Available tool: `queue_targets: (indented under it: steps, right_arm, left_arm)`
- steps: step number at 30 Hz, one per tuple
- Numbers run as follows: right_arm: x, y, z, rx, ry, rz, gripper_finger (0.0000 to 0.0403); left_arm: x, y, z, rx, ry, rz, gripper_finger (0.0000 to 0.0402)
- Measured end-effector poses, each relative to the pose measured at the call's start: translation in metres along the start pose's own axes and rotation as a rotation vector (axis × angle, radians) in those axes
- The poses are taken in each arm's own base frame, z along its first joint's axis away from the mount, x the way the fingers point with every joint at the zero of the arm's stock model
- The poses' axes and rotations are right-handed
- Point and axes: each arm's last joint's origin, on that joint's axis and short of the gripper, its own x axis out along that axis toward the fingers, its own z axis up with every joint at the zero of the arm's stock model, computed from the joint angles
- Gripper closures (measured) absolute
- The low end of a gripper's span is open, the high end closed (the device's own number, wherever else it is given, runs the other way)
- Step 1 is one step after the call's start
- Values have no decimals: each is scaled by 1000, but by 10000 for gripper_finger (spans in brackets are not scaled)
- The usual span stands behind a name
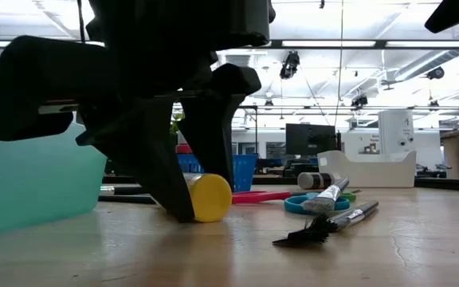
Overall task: Pick & Place Paint Supplies
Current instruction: Put the yellow paint into the blue bin
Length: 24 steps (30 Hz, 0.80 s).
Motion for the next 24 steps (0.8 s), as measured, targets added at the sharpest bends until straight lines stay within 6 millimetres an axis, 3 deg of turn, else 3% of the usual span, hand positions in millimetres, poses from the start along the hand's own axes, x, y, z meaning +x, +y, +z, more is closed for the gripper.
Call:
queue_targets:
  steps: [7, 16, 24]
  right_arm:
    - [0, 0, 0, 0, 0, 1, 98]
    - [0, 0, 0, 1, 0, 1, 98]
    - [-5, 2, -2, -48, -63, -7, 98]
  left_arm:
    - [1, 3, 0, -10, -6, -35, 180]
    - [1, 4, 1, -16, -26, -38, 257]
    - [-9, 10, 16, -7, -127, -13, 247]
